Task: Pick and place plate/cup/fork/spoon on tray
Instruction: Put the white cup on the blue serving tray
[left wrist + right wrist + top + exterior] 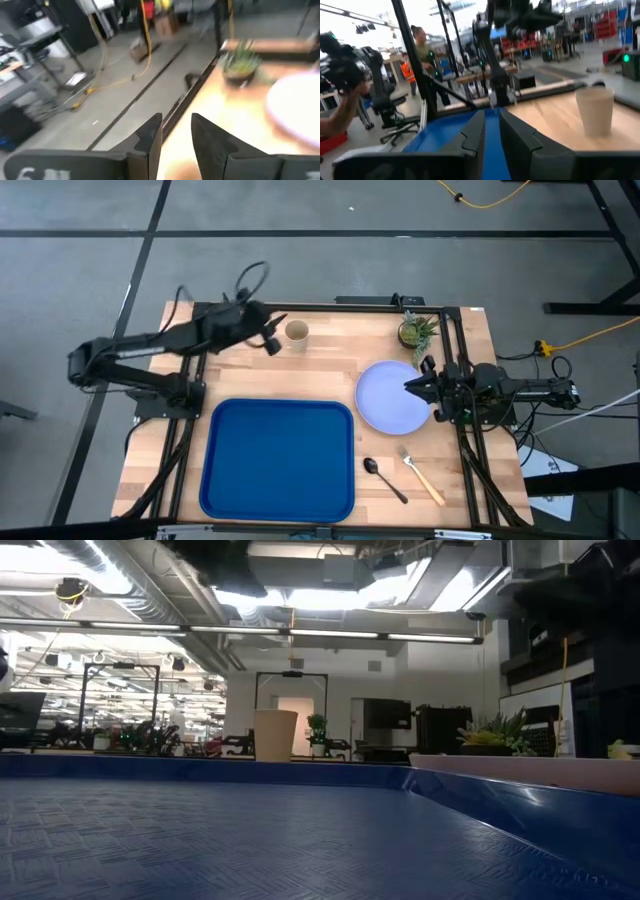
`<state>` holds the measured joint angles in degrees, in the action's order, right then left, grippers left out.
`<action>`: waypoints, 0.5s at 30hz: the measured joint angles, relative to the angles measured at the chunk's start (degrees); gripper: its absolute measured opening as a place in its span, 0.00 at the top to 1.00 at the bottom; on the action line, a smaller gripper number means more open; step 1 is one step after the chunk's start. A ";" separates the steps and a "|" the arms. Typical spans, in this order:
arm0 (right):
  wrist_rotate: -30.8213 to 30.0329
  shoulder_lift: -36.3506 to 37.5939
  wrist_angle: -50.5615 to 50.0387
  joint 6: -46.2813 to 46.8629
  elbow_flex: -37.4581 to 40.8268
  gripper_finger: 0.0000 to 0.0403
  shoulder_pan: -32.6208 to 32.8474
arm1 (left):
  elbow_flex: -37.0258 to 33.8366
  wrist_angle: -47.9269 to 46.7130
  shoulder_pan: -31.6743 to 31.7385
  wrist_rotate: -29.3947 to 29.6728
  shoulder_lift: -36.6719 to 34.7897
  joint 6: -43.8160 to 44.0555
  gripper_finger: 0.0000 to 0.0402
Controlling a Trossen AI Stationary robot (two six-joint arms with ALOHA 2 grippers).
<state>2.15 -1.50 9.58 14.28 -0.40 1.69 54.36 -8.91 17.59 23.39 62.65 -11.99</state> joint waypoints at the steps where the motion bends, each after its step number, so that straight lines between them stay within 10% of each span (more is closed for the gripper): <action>1: 0.00 0.02 -1.01 0.55 0.00 0.85 0.00 | 2.40 -2.86 0.84 -0.04 2.21 -1.45 0.76; 15: -0.07 0.00 -5.30 4.99 0.00 0.85 0.00 | 24.50 -29.09 18.35 -12.49 24.87 4.25 0.76</action>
<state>2.09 -1.50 4.28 19.27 -0.40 1.69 78.85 -38.00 35.94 10.90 87.52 -7.75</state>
